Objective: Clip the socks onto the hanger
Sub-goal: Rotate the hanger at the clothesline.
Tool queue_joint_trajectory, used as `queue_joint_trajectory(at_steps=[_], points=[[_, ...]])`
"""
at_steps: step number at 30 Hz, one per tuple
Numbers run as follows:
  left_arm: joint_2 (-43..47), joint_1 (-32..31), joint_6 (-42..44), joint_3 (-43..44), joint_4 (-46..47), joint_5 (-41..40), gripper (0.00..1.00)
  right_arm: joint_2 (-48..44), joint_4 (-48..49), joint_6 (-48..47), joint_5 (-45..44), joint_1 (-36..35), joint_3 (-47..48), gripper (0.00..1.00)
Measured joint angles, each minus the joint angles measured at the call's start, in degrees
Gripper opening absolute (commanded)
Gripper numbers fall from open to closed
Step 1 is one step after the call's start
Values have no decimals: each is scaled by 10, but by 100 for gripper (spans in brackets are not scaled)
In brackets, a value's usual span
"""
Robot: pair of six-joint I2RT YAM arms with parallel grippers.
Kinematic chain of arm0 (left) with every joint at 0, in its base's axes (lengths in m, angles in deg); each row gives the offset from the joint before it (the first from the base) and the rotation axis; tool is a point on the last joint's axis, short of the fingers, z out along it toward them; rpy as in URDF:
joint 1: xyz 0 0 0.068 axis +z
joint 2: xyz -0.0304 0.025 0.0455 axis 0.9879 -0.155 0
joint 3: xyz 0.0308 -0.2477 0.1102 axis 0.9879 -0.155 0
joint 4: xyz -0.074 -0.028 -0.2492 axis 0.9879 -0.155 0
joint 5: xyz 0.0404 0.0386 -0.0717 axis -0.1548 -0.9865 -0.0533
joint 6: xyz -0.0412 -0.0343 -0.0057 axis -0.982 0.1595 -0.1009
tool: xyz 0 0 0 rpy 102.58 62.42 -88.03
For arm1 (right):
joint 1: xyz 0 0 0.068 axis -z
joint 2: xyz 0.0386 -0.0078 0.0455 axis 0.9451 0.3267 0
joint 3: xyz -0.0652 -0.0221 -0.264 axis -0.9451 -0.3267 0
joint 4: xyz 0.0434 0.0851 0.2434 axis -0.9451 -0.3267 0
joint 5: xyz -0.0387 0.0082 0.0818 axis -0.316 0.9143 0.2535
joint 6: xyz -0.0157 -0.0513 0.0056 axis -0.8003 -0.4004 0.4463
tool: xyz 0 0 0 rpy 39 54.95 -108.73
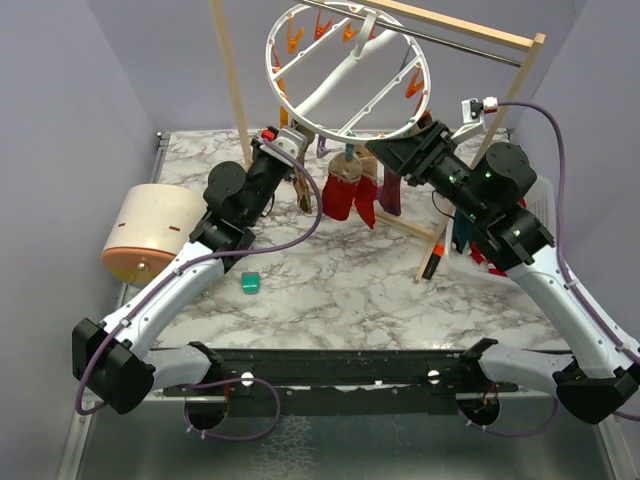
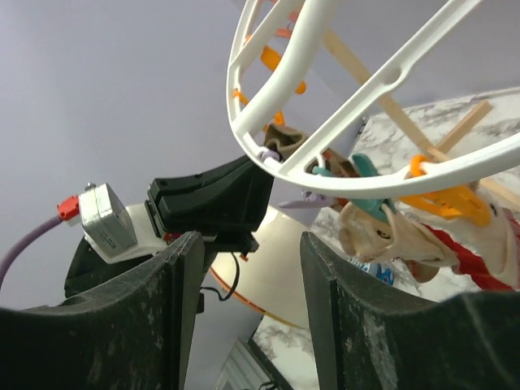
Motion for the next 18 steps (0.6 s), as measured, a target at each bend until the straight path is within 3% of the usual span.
queue_joint_trajectory(at_steps=[8, 13, 18], points=[[2, 0, 4, 0, 0, 0, 0, 44, 63, 51, 18, -82, -25, 56], [0, 0, 5, 10, -6, 0, 0, 97, 74, 47, -17, -139, -5, 56], [-11, 0, 5, 28, -6, 2, 0, 123, 66, 39, -76, -140, 7, 57]])
